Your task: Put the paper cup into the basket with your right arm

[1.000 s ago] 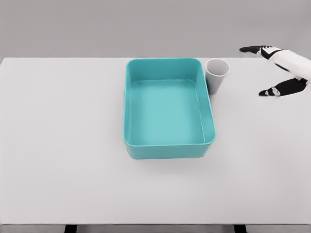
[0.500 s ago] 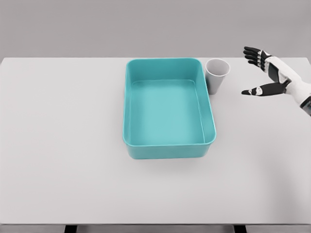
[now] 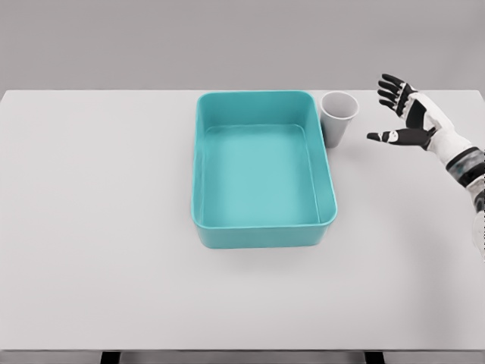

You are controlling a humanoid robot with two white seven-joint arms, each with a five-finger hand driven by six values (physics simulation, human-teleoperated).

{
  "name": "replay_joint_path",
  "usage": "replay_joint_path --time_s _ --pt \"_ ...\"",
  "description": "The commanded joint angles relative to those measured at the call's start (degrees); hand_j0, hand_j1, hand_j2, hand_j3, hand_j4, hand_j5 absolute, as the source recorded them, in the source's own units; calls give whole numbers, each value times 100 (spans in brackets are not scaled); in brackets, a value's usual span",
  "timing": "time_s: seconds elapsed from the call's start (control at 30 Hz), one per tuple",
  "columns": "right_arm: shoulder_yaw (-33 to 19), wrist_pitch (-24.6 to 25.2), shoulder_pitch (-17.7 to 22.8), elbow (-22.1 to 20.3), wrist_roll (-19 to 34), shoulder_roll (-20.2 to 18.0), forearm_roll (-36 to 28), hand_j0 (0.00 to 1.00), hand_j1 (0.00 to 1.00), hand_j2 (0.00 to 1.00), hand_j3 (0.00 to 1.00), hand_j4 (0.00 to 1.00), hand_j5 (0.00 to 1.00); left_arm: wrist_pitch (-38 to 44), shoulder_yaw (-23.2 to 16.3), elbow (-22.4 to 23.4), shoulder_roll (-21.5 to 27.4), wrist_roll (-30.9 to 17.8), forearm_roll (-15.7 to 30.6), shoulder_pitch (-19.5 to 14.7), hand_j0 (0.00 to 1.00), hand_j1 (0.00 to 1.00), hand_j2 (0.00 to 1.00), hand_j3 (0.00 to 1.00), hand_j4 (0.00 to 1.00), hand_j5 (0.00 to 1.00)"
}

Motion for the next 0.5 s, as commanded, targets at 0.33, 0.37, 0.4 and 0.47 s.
replay_joint_path --time_s 0.33,0.37,0.4,0.47 --pt "145 -35 -334 836 0 380 64 100 100 100 100 100 100 -6 0 0 0 0 0 0 100 100 100 100 100 100" --pt "145 -35 -369 880 0 389 64 100 100 100 100 100 100 3 0 0 0 1 0 0 100 100 100 100 100 100" --pt "163 -35 -378 906 0 389 64 100 100 100 100 100 100 3 0 0 0 1 0 0 100 100 100 100 100 100" --pt "172 -35 -378 923 0 389 64 100 100 100 100 100 100 -6 0 0 0 1 0 0 100 100 100 100 100 100"
